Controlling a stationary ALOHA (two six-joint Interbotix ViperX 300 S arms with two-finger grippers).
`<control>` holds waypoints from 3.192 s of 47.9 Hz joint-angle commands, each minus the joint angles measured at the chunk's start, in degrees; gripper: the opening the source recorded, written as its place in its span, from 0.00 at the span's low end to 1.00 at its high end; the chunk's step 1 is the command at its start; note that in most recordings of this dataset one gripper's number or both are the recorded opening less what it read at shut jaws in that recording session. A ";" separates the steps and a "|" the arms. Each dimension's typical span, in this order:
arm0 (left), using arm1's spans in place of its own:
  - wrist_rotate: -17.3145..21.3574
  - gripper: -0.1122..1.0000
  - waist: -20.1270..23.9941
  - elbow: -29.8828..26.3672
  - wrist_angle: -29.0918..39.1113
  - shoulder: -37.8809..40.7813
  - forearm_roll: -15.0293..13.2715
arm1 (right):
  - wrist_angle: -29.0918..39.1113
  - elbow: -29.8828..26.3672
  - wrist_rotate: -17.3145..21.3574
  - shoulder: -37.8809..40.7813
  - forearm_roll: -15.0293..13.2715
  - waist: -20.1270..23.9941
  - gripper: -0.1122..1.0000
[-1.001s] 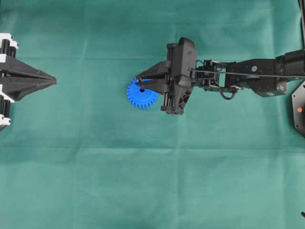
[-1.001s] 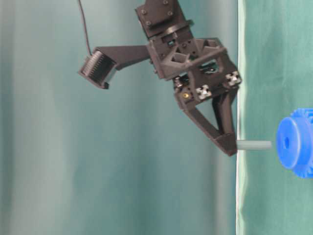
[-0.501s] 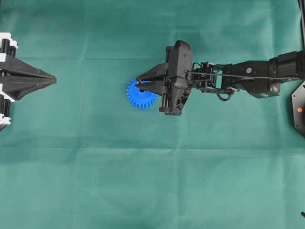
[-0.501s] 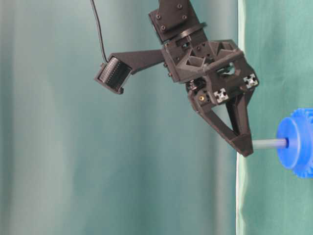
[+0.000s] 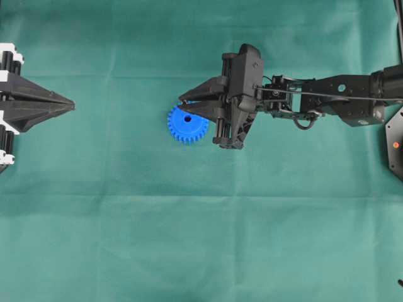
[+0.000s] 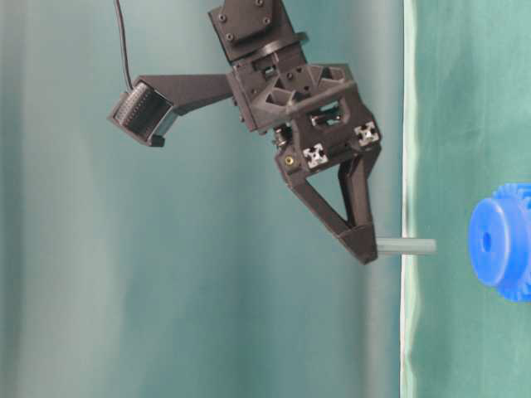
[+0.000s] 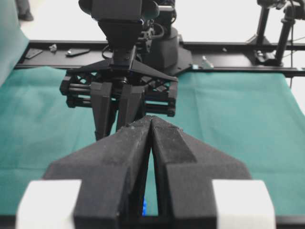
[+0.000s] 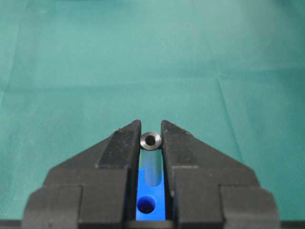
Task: Insert the shaft placed at a random location into the center hole of the medium gear at another random location.
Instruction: 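Align the shaft tip with the gear hole using the right gripper, then lower the shaft into the gear's center hole with the right gripper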
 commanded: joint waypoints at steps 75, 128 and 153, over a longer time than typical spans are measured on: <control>-0.18 0.10 0.97 -1.14 -0.26 0.44 0.09 | -3.25 0.97 0.00 -0.97 0.53 0.44 0.22; 0.00 0.10 1.05 -1.14 -0.18 0.44 0.09 | -4.48 -0.88 1.14 8.00 2.20 0.53 0.22; 0.26 0.10 1.05 -1.14 -0.18 0.44 0.18 | -2.90 -0.97 1.05 9.14 2.90 0.53 0.22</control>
